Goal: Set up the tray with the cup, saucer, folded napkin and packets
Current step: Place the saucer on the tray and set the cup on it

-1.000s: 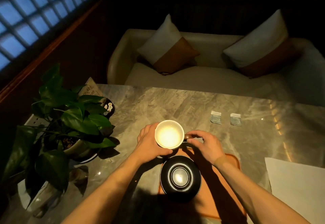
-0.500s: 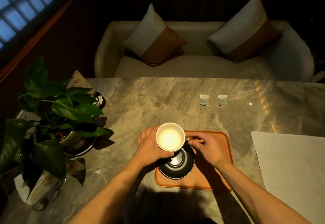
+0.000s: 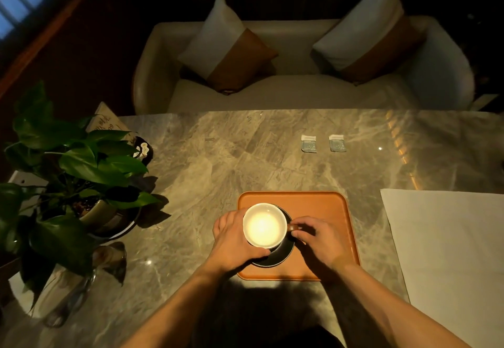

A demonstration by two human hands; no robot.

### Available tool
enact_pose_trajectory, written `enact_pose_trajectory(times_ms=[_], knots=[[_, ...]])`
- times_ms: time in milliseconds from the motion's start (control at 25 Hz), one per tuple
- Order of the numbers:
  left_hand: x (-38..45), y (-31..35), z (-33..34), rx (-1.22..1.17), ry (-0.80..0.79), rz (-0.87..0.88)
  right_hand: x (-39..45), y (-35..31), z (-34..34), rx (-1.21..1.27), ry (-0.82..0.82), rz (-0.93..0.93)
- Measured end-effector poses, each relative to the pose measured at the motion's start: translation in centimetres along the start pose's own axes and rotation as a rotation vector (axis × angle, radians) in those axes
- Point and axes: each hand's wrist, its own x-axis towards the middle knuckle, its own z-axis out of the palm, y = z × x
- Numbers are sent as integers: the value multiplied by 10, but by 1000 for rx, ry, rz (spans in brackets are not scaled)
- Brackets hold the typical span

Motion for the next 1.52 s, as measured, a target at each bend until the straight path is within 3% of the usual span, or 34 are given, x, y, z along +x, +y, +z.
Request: enact_pose_trajectory(times_ms=[800, 1520], knots=[[-7, -4, 1, 29, -63, 52, -4, 4, -1, -16, 1, 3], [-5, 2, -1, 36, -114, -44, -5, 7, 6, -7, 9, 55]])
